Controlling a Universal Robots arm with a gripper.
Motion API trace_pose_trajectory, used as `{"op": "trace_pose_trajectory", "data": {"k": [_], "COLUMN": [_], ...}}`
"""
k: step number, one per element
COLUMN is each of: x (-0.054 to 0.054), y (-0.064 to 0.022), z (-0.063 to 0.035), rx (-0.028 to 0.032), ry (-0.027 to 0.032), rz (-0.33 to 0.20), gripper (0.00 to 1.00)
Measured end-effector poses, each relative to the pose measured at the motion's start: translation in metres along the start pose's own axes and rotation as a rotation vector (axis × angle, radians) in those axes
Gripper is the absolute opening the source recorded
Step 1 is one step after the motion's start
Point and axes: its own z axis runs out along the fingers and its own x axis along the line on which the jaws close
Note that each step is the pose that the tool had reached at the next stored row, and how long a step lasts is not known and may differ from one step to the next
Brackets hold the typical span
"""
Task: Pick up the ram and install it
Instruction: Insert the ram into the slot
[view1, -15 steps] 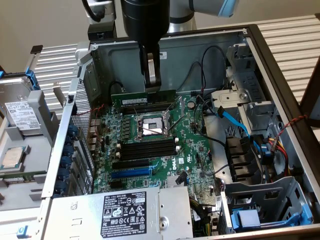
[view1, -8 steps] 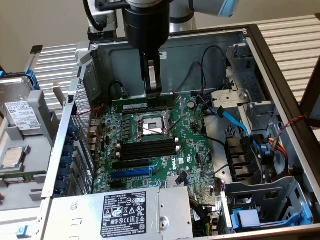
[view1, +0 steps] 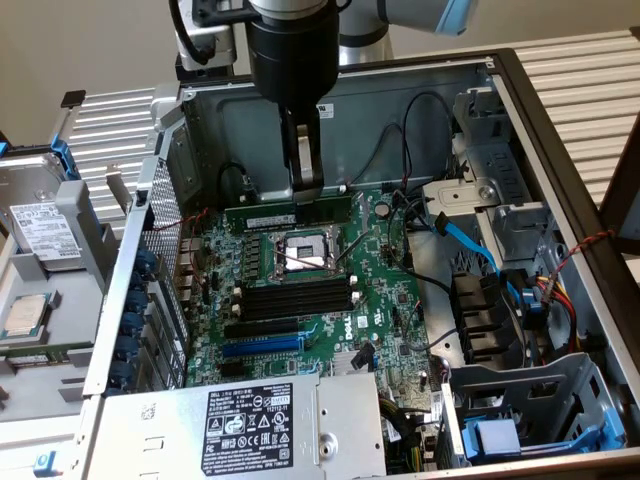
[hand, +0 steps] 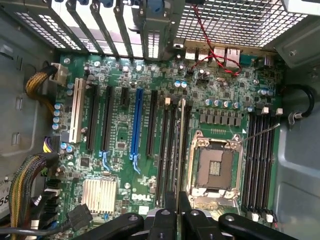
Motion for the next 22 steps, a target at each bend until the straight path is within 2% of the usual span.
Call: {"op": "trace_pose_trajectory", "data": {"k": [5, 15, 22], "x": [0.0, 0.001, 0.008], "y": [-0.0001, 0.0003, 0.0004], "z": [0.002, 0.0201, 0.0323], "rx": [0.0003, 0.0003, 0.0003], "ry": [-0.0005, -0.0002, -0.0003], "rz": [0.0, 0.005, 0.008], "gripper": [0.14, 0.14, 0.14]}}
